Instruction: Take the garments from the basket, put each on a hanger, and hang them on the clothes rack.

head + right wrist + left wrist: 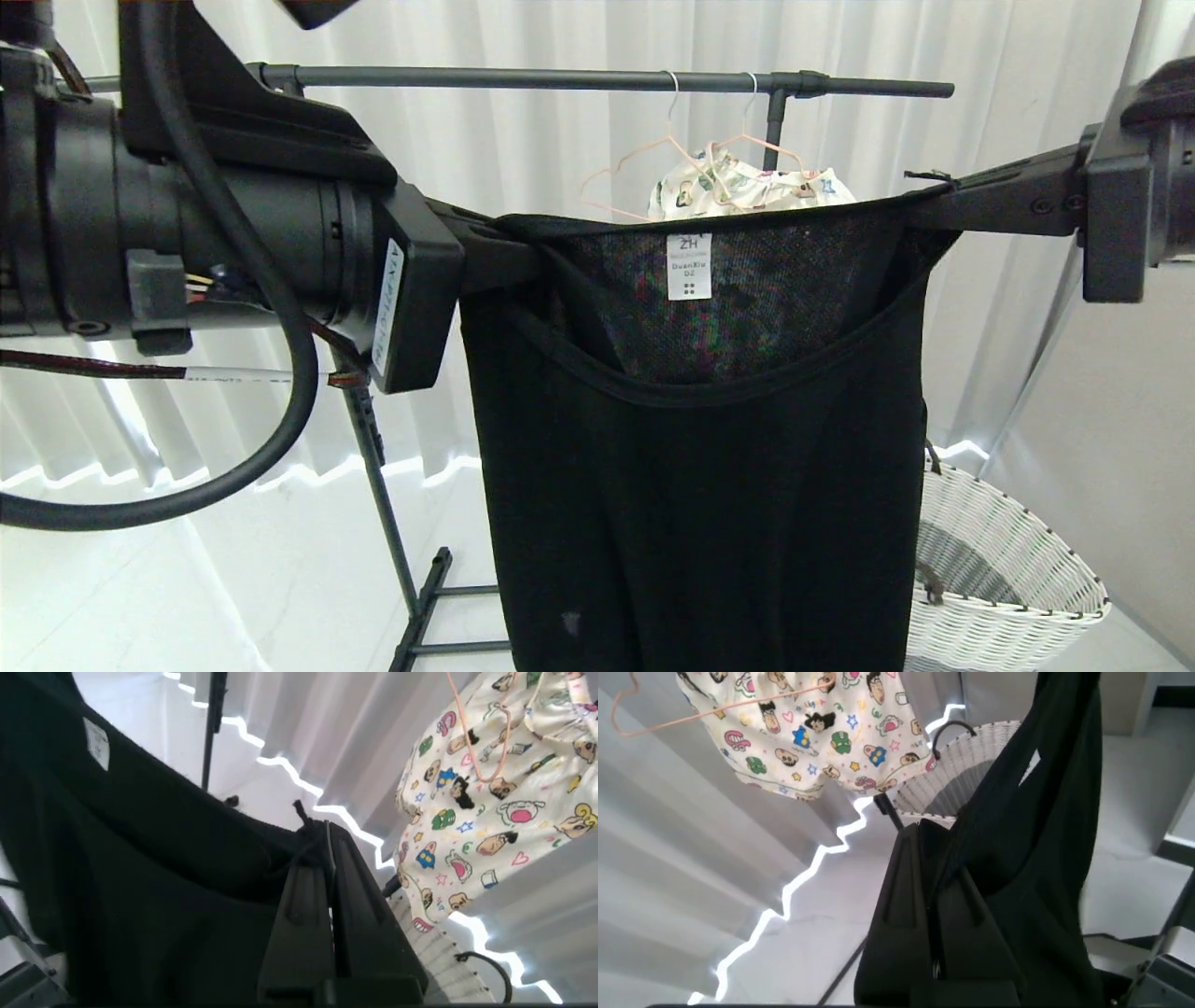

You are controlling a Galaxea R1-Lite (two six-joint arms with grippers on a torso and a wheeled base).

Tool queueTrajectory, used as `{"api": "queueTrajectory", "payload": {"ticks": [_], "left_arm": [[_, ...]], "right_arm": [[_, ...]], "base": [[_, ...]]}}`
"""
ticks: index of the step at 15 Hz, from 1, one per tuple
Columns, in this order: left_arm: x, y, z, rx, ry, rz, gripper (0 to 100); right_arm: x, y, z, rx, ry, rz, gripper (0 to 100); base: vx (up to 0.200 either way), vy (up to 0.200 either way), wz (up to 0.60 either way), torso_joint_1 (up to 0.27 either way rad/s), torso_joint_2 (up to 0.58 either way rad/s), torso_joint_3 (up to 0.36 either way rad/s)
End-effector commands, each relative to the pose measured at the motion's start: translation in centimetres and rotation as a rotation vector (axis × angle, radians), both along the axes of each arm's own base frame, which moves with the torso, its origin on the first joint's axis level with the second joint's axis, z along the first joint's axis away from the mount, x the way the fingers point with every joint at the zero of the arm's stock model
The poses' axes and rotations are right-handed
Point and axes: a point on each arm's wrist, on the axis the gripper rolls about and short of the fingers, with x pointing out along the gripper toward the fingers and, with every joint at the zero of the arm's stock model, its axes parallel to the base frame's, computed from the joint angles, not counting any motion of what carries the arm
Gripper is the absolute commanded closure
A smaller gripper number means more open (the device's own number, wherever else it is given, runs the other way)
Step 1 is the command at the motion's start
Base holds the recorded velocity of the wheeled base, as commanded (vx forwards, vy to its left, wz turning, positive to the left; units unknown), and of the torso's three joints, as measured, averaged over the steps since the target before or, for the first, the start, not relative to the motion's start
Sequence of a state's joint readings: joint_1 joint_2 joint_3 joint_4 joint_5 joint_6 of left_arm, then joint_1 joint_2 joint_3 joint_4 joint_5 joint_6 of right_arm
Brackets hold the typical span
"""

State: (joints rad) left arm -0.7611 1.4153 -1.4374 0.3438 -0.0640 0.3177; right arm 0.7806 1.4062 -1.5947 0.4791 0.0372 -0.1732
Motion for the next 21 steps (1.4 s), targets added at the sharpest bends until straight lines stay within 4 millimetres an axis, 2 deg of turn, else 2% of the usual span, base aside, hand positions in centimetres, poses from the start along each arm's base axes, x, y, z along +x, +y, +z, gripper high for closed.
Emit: {"api": "queueTrajectory", "payload": {"ticks": [1,2,4,6,8,10,12,14,16,19,21], "left_arm": [[0.4,0.0,-0.3,0.019,-0.002,0.01,100],[0.7,0.0,-0.4,0.031,-0.008,0.01,100],[2.5,-1.1,-1.0,0.095,-0.048,0.004,100],[4.1,-2.6,-0.5,0.062,-0.087,-0.004,100],[5.5,-4.5,0.3,-0.006,-0.143,-0.067,100],[5.9,-4.9,0.5,-0.017,-0.147,-0.094,100],[5.9,-4.9,0.5,-0.017,-0.147,-0.094,100],[5.0,-4.0,1.1,-0.024,-0.155,-0.088,100],[2.8,-2.1,1.6,0.027,-0.09,-0.101,100],[-1.5,1.3,1.7,0.096,0.061,-0.197,100],[-3.3,2.1,1.7,0.099,0.102,-0.277,100]], "right_arm": [[-0.3,-0.3,0.1,-0.005,0.005,0.001,100],[-0.6,-0.6,0.1,-0.013,0.012,0.001,100],[-2.7,-2.5,0.1,-0.052,0.056,0.018,100],[-4.7,-3.2,-0.2,-0.081,0.101,0.11,100],[-6.2,-2.3,-0.7,-0.115,0.139,0.236,100],[-6.1,-0.8,-1.2,-0.143,0.158,0.283,100],[-5.8,-0.3,-1.3,-0.147,0.16,0.289,100],[-5.4,-0.2,-1.1,-0.132,0.149,0.268,100],[-3.9,0.2,-0.4,-0.095,0.12,0.213,100],[-1.6,2.5,1.5,-0.039,0.072,0.195,100],[-0.2,4.3,2.2,-0.017,0.052,0.199,100]], "base": [[0.0,0.0,0.0,0.0,0.0,0.0],[0.0,0.0,0.0,0.0,0.0,0.0],[0.0,0.0,0.0,0.0,0.0,0.0],[0.0,0.0,0.0,0.0,0.0,0.0],[0.0,0.0,0.0,0.0,0.0,0.0],[0.0,0.0,0.0,0.0,0.0,0.0],[0.0,0.0,0.0,0.0,0.0,0.0],[0.0,0.0,0.0,0.0,0.0,0.0],[0.0,0.0,0.0,0.0,0.0,0.0],[0.0,0.0,0.0,0.0,0.0,0.0],[0.0,0.0,0.0,0.0,0.0,0.0]]}}
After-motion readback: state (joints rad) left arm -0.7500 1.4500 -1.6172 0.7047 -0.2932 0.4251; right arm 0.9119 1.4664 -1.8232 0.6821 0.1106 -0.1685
